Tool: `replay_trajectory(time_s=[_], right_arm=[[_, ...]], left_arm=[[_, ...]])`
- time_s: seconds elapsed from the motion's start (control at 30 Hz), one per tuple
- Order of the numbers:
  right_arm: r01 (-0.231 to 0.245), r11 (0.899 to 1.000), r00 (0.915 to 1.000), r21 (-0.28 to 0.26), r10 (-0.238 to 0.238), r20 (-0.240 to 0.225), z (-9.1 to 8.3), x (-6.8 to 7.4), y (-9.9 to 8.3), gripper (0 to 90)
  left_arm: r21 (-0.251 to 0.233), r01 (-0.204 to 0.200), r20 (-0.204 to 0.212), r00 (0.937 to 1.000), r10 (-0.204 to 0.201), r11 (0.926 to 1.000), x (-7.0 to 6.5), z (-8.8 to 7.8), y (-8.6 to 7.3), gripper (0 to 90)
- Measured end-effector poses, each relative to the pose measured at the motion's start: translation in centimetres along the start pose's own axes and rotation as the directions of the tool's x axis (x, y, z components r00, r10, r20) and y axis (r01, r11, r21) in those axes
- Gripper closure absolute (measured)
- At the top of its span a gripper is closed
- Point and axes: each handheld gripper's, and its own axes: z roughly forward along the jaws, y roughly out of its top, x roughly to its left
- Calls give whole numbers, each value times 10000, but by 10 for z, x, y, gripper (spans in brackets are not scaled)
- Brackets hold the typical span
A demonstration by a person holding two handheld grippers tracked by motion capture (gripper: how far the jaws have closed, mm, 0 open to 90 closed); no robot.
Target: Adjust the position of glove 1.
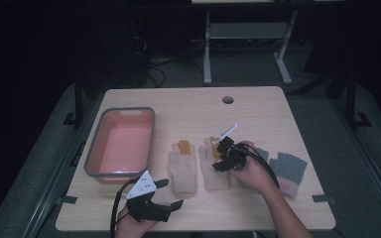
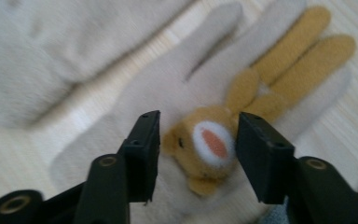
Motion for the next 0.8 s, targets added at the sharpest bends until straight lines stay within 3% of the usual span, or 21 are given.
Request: replay_trajectory(time_s=[0.57,0.8], right_arm=[[-2,9996,9990,288,-10,449,9,2,-2,561],[206,9988,9965,438,-241,804,11,7,-1,583]], left_arm=[[51,-10,-3,10000,10,10000,-1,2,0,172],[122,-9,56,10000,9,9999,-1,3,0,172]])
